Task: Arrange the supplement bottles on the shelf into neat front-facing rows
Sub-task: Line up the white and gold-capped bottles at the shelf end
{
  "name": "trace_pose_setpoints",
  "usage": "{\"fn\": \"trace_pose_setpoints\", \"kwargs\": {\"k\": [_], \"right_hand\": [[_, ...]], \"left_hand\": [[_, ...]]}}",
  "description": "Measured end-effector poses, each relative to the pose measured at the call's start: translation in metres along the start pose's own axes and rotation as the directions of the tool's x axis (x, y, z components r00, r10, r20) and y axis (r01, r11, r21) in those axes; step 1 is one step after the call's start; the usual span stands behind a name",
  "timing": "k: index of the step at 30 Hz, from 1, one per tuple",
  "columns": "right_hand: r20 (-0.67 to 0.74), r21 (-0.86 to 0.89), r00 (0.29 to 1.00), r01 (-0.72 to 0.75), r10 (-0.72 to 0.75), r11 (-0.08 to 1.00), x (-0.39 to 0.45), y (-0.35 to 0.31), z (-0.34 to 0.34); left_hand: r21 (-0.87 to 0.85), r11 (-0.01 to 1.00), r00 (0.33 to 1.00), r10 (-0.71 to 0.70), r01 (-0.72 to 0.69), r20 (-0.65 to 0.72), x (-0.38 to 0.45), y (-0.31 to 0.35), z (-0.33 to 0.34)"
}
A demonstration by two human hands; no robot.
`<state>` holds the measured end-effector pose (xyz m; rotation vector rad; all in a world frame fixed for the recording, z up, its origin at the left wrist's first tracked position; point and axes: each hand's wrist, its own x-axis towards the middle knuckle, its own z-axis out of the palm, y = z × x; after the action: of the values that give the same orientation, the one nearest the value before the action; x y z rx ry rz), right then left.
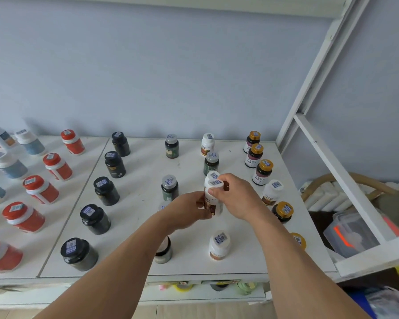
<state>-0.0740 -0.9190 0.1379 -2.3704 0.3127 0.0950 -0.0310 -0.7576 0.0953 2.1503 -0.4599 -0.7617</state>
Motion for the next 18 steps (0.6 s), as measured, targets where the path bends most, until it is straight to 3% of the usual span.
{"fn": "trace_pose_setpoints", "kwargs": {"k": [10, 15, 18], "right_hand": [[-0.006, -0.002, 0.999, -0.033, 0.033, 0.999, -0.001, 0.003, 0.002], [0.017, 0.041, 0.998, -0.053, 0.052, 0.998, -0.002, 0.014, 0.004], [0.032, 0.075, 0.999, -0.043, 0.041, 0.996, -0.005, 0.02, 0.007]], "left_hand": [[-0.002, 1.0, 0.999, -0.003, 0.003, 0.041, 0.006, -0.001, 0.001], [0.149, 0.989, 1.0, 0.001, -0.005, 0.026, 0.007, 0.002, 0.004], [0.342, 0.939, 1.0, 0.019, -0.015, -0.01, 0.005, 0.005, 0.008]]}}
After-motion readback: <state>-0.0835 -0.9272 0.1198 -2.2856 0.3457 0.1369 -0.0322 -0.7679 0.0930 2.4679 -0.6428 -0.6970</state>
